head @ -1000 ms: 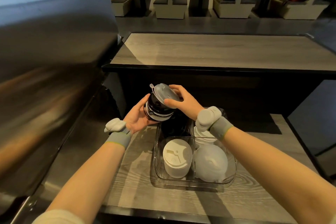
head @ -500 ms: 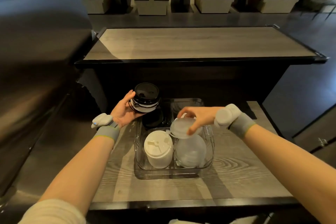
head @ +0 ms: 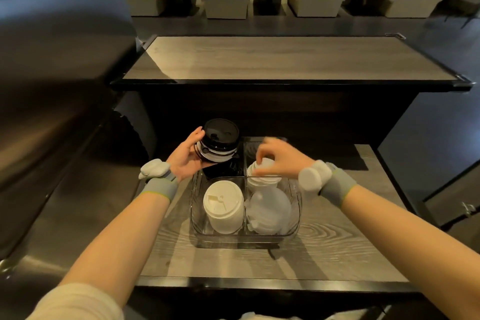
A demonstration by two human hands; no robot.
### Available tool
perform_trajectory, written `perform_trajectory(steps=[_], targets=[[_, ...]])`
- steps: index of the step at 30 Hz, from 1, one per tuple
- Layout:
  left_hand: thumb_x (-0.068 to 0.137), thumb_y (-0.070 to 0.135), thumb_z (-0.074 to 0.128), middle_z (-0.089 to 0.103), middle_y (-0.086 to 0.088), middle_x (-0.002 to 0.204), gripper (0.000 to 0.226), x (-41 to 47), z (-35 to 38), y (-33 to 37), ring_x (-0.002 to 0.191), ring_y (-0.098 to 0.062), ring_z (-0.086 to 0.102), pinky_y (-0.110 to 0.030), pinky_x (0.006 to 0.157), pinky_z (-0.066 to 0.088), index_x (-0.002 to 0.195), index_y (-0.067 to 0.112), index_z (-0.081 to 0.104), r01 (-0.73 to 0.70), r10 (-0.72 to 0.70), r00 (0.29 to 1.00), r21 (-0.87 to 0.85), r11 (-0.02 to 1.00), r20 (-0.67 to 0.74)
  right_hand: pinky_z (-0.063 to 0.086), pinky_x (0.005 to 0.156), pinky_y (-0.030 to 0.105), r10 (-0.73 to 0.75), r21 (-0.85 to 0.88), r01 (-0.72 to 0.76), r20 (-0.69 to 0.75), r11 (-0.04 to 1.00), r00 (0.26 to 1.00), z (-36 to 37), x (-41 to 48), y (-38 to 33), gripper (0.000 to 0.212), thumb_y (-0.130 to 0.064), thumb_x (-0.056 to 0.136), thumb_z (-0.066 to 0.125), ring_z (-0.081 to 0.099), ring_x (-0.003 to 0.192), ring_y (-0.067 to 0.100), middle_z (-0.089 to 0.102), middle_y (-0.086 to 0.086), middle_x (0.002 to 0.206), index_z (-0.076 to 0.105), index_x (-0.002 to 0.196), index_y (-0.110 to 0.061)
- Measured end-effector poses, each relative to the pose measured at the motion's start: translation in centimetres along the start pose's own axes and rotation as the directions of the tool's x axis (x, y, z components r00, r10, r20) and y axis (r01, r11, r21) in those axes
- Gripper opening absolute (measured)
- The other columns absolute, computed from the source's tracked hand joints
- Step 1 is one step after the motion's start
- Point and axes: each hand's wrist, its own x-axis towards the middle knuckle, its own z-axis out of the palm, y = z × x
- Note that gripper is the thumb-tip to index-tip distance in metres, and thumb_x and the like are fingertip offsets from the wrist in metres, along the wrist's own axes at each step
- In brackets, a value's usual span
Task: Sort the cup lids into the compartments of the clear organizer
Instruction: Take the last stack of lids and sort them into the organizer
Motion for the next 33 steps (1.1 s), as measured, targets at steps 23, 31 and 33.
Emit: perform_trajectory(steps=[23, 31, 33], targets=[[0.067, 0.025, 0.067, 0.037, -0.008, 0.150, 0.084, -1.2, -2.9, 2.2, 0.127, -0.034, 0.045, -0.048, 0.076, 0.056, 0.145, 0.030, 0.033, -0.047, 0.047, 0.999, 0.013, 0.999, -0.018, 0.044, 0.084, 0.017, 0.214, 0.672, -0.024, -0.201, 0.740, 0.956, 0.9, 7.1, -3.5, 0.039, -0.022, 0.089, 0.057, 0.051, 0.111, 0.016, 0.052, 0.011, 0.129, 0.049, 0.126, -0.011], [0.093, 0.021, 0.046, 0.037, -0.009, 0.150, 0.052, -1.3, -5.6, 4.3, 0.106, -0.027, 0.054, -0.038, 0.057, 0.058, 0.144, 0.027, 0.036, -0.113, 0.102, 0.987, -0.082, 0.990, -0.126, 0.034, 0.104, 0.032, 0.148, 0.063, -0.150, 0.039, 0.987, 0.988, 4.8, 9.3, -1.9, 0.055, -0.027, 0.077, 0.071, 0.036, 0.128, 0.024, 0.045, 0.008, 0.134, 0.049, 0.127, -0.017], [0.093, 0.020, 0.044, 0.041, -0.009, 0.145, 0.050, -1.5, -5.7, 4.4, 0.102, -0.026, 0.056, -0.036, 0.056, 0.058, 0.143, 0.025, 0.038, -0.111, 0.102, 0.988, -0.068, 0.991, -0.117, 0.031, 0.108, 0.033, 0.121, -0.038, -0.117, 0.123, 0.992, 0.985, 5.9, 9.4, -1.9, 0.061, -0.031, 0.078, 0.071, 0.032, 0.135, 0.024, 0.040, 0.006, 0.143, 0.047, 0.131, -0.017]])
